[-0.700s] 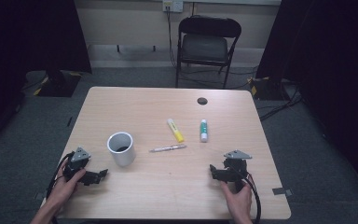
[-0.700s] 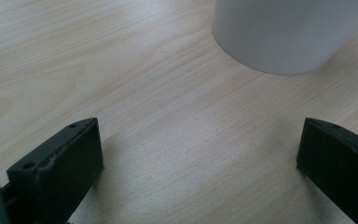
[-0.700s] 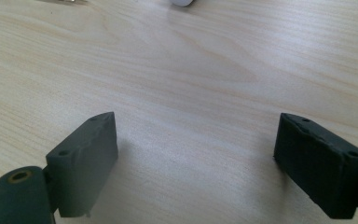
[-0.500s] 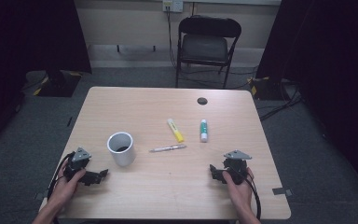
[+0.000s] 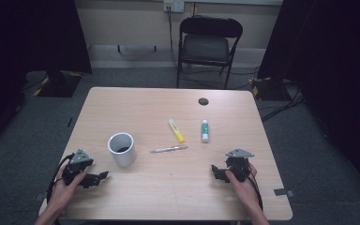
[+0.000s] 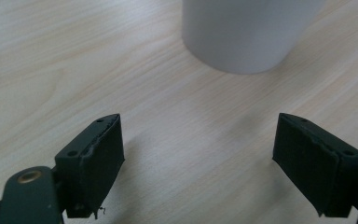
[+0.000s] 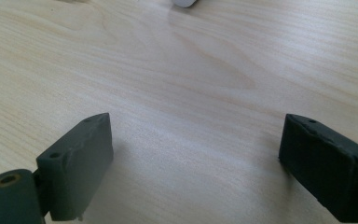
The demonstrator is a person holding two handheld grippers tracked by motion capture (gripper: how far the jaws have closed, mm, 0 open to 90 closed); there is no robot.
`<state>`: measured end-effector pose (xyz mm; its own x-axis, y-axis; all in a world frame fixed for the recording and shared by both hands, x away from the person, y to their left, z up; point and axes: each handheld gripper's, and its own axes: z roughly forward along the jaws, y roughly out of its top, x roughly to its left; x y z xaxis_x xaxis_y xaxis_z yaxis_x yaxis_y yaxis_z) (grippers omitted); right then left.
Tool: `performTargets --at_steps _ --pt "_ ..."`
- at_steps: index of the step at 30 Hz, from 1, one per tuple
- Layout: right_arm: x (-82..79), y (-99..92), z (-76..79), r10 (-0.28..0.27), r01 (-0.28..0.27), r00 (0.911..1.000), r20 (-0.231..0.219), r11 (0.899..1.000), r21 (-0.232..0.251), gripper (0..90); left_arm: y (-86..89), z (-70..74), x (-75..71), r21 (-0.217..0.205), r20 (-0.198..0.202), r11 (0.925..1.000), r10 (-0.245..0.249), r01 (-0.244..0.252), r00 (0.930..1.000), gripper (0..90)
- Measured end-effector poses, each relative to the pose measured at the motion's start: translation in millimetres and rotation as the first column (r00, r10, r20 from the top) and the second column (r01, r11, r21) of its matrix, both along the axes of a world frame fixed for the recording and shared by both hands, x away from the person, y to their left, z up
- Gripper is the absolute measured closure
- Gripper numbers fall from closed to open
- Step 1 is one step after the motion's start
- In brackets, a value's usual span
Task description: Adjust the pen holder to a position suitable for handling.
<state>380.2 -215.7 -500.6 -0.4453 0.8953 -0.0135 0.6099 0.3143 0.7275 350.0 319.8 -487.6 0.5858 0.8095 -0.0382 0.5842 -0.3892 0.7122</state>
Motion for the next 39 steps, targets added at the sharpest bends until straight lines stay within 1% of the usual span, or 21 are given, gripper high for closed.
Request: performTargets --at_steps 1,2,3,5,6,7,10,11,14,17,19,20,24,27,28,29,31,32,34,37,39 --pt "0.1 0.0 0.0 0.000 0.000 1.0000 0.000 1.000 0.000 9.0 0.7 2.5 -0.5 -0.029 -0.011 0.9994 -0.022 0.022 0.9997 16.1" --pt "0.1 0.0 0.0 0.000 0.000 1.0000 0.000 1.000 0.000 9.0 0.7 2.5 -0.5 -0.029 -0.011 0.9994 -0.022 0.022 0.9997 16.2" --pt "0.2 -0.2 -0.1 0.002 -0.002 1.0000 0.002 1.000 -0.001 9.0 0.6 5.7 -1.7 -0.059 -0.001 0.9978 -0.032 0.032 0.9995 16.2" --pt "0.2 -0.1 0.0 0.001 -0.001 1.0000 0.001 1.000 0.000 9.0 -1.3 13.7 -4.6 -0.061 0.037 0.9974 -0.037 0.039 0.9986 16.2" --pt "0.1 -0.1 0.0 0.000 0.000 1.0000 0.001 1.000 -0.001 9.1 -1.3 13.7 -4.6 -0.061 0.037 0.9974 -0.037 0.039 0.9986 16.2" --pt "0.2 -0.1 0.0 0.001 -0.001 1.0000 0.001 1.000 -0.001 9.1 -3.4 19.3 -6.3 -0.072 0.037 0.9966 -0.036 0.039 0.9986 16.3" --pt "0.1 -0.1 -0.1 0.001 -0.001 1.0000 0.001 1.000 -0.001 9.1 -6.2 28.0 -10.1 -0.101 0.064 0.9938 -0.040 0.047 0.9972 18.3" --pt "0.1 -0.1 -0.1 0.001 -0.001 1.0000 0.001 1.000 -0.001 9.1 -8.1 30.6 -11.3 -0.099 0.072 0.9940 -0.040 0.047 0.9966 20.6" --pt "0.0 0.0 0.0 0.000 0.000 1.0000 0.000 1.000 0.000 9.2 -12.4 37.9 -13.6 -0.114 0.072 0.9911 -0.062 0.070 0.9955 23.4" --pt "0.1 -0.1 -0.1 0.001 -0.001 1.0000 0.001 1.000 -0.001 9.2 -14.9 46.3 -16.2 -0.120 0.095 0.9891 -0.075 0.086 0.9927 24.2" --pt "0.1 -0.1 -0.1 0.001 -0.001 1.0000 0.001 1.000 -0.001 9.2 -14.3 52.0 -15.7 -0.137 0.075 0.9849 -0.096 0.106 0.9926 27.3" --pt "0.1 -0.1 -0.1 0.001 -0.001 1.0000 0.001 1.000 -0.001 9.1 -14.0 54.4 -15.6 -0.157 0.078 0.9804 -0.108 0.119 0.9911 27.2" --pt "0.1 -0.1 -0.1 0.001 -0.001 1.0000 0.001 1.000 -0.001 9.1 -15.1 65.5 -16.7 -0.132 0.101 0.9829 -0.116 0.128 0.9881 27.7" --pt "0.1 -0.1 0.0 0.001 -0.001 1.0000 0.001 1.000 -0.001 9.1 -14.0 74.7 -11.5 -0.138 0.111 0.9832 -0.105 0.119 0.9883 29.1" --pt "0.1 -0.1 0.0 0.001 -0.001 1.0000 0.001 1.000 -0.001 9.1 -14.0 74.7 -11.5 -0.138 0.111 0.9832 -0.105 0.119 0.9883 32.3" --pt "0.9 0.1 -0.1 0.002 -0.002 1.0000 0.003 1.000 -0.001 9.1 -13.9 82.8 -5.8 -0.126 0.120 0.9849 -0.103 0.118 0.9873 33.0" --pt "1.1 0.3 0.0 0.003 -0.003 1.0000 0.002 1.000 0.000 9.1 -14.2 91.6 0.1 -0.132 0.134 0.9846 -0.096 0.114 0.9863 32.5" --pt "1.1 0.3 0.0 0.003 -0.003 1.0000 0.002 1.000 0.000 9.0 -14.2 91.6 0.1 -0.132 0.134 0.9846 -0.096 0.114 0.9863 32.2" --pt "1.3 0.2 -0.1 0.004 -0.004 1.0000 0.002 1.000 0.000 9.1 -16.9 105.0 11.3 -0.100 0.151 0.9882 -0.100 0.116 0.9835 31.8" --pt "1.4 0.6 0.0 0.001 -0.001 1.0000 0.000 1.000 0.000 9.0 -18.0 111.2 24.9 -0.104 0.162 0.9887 -0.091 0.108 0.9826 32.2" --pt "1.5 0.5 -0.1 0.002 -0.002 1.0000 0.001 1.000 -0.001 9.0 -17.1 109.6 34.0 -0.137 0.168 0.9860 -0.071 0.095 0.9832 37.6"
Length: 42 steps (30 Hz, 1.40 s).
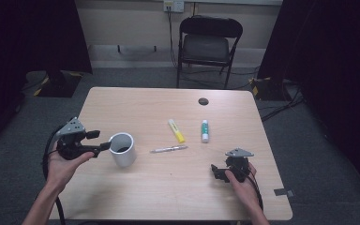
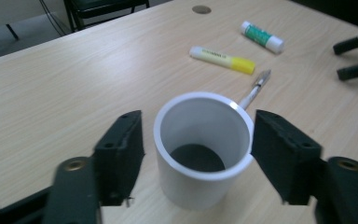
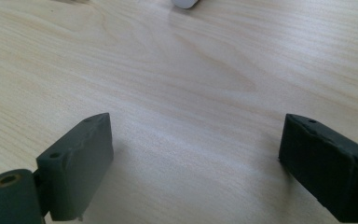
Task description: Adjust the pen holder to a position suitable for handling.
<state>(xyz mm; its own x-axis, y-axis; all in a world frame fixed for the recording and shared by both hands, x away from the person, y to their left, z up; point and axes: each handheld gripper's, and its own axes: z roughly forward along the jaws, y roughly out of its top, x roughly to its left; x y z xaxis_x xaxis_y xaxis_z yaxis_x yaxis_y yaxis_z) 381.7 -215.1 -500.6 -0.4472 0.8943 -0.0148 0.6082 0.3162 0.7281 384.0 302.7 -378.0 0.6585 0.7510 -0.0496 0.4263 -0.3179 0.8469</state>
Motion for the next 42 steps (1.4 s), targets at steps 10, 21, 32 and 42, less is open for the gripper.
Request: performTargets --at_steps 10,21,32,42 --pt "0.3 0.1 0.1 0.001 -0.001 1.0000 -0.002 1.000 0.000 9.1 -14.4 -25.3 33.6 -0.029 -0.076 0.9995 0.007 -0.009 0.9971 43.8" --pt "0.2 0.2 0.1 0.001 -0.001 1.0000 -0.002 1.000 0.000 9.1 -16.9 -36.4 37.5 0.017 -0.075 0.9997 0.017 -0.016 0.9970 52.2" --pt "0.0 0.3 0.1 0.000 0.000 1.0000 -0.001 1.000 0.000 9.2 -12.2 -51.2 40.9 0.003 -0.111 1.0000 0.010 -0.009 0.9938 63.3" --pt "-0.3 0.4 0.0 -0.003 0.003 1.0000 0.000 1.000 0.000 9.2 -14.7 -54.6 39.2 -0.015 -0.114 0.9998 -0.011 0.009 0.9934 70.4"
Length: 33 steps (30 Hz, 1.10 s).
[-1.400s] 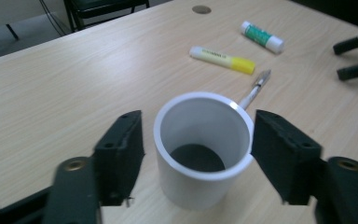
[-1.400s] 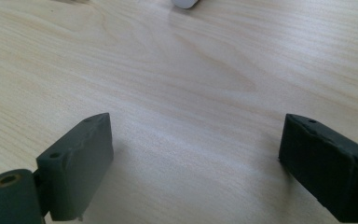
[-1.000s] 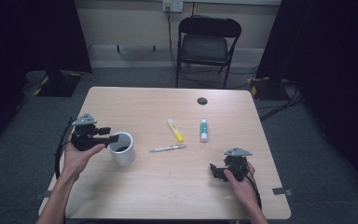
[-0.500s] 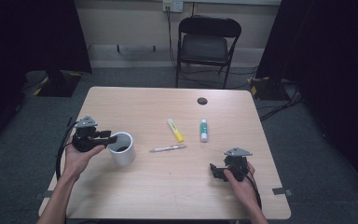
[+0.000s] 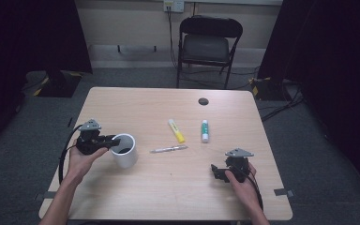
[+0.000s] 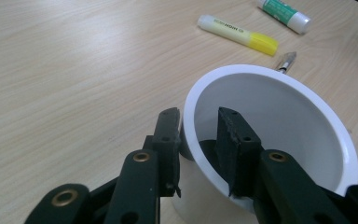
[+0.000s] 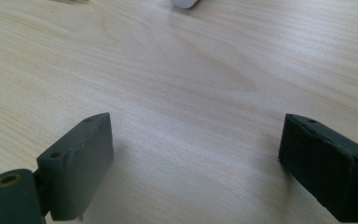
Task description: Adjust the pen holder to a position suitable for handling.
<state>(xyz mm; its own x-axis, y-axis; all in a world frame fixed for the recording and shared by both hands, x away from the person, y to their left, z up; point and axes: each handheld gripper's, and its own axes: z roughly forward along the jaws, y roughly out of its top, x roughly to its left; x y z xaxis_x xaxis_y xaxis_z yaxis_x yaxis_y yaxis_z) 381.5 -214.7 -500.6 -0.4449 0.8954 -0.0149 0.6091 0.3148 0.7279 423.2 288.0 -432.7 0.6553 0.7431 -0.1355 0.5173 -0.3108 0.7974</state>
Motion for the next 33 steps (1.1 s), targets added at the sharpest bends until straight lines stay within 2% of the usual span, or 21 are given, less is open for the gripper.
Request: performTargets --at_steps 4,15,25,27,33 --pt "-0.3 -0.1 0.0 0.000 0.000 1.0000 0.001 1.000 -0.001 9.2 1.7 0.6 -0.7 -0.047 -0.004 0.9989 -0.009 0.009 0.9999 75.6" --pt "-1.3 0.2 0.0 -0.005 0.005 1.0000 0.000 1.000 0.001 9.2 -9.6 2.4 -4.5 -0.040 -0.018 0.9961 -0.079 0.079 0.9967 79.6" --pt "-1.4 0.3 0.1 -0.005 0.005 1.0000 -0.001 1.000 0.002 9.2 -24.8 2.4 -8.9 -0.034 -0.030 0.9905 -0.134 0.133 0.9905 78.7" --pt "-1.3 0.2 0.0 -0.006 0.006 1.0000 -0.001 1.000 0.001 9.2 -30.6 -0.1 -9.4 -0.036 -0.043 0.9887 -0.147 0.145 0.9882 77.7" --pt "-1.3 0.3 0.0 -0.005 0.005 1.0000 -0.001 1.000 0.002 9.2 -39.7 0.1 -11.3 -0.017 -0.048 0.9844 -0.176 0.175 0.9833 77.3"
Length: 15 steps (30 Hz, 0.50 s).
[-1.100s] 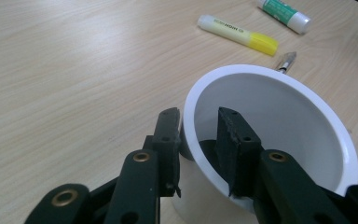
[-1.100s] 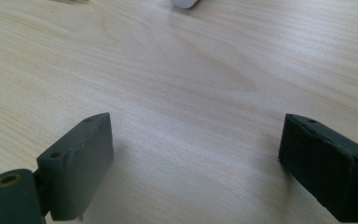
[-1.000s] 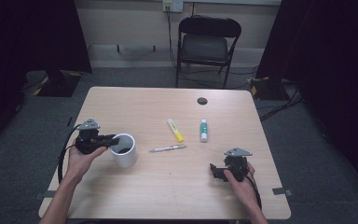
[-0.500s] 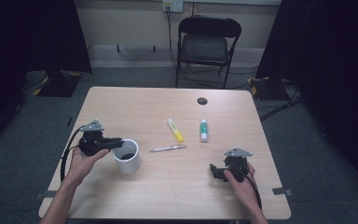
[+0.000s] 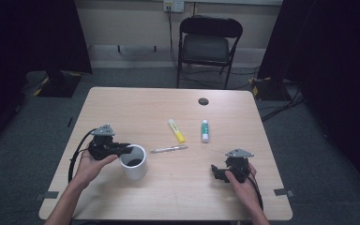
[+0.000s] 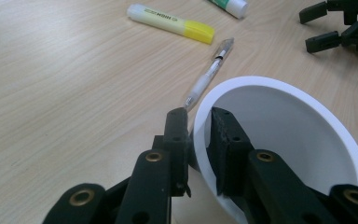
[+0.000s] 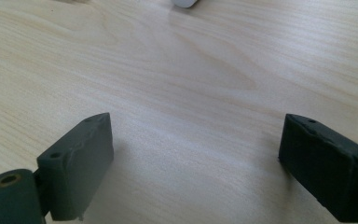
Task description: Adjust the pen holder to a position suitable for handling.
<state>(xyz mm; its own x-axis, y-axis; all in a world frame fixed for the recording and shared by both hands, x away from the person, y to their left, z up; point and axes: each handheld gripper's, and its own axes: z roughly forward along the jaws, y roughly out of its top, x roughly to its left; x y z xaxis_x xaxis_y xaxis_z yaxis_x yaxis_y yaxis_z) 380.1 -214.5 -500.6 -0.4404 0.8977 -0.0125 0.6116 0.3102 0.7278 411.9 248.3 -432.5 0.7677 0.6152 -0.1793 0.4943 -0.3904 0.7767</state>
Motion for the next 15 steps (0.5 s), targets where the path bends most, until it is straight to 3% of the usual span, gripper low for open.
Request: performTargets --at_steps 15 --pt "0.0 0.0 0.0 0.000 0.000 1.0000 0.000 1.000 0.000 9.2 -31.6 -1.6 -7.3 -0.010 0.001 0.9988 -0.049 0.049 0.9988 76.8"
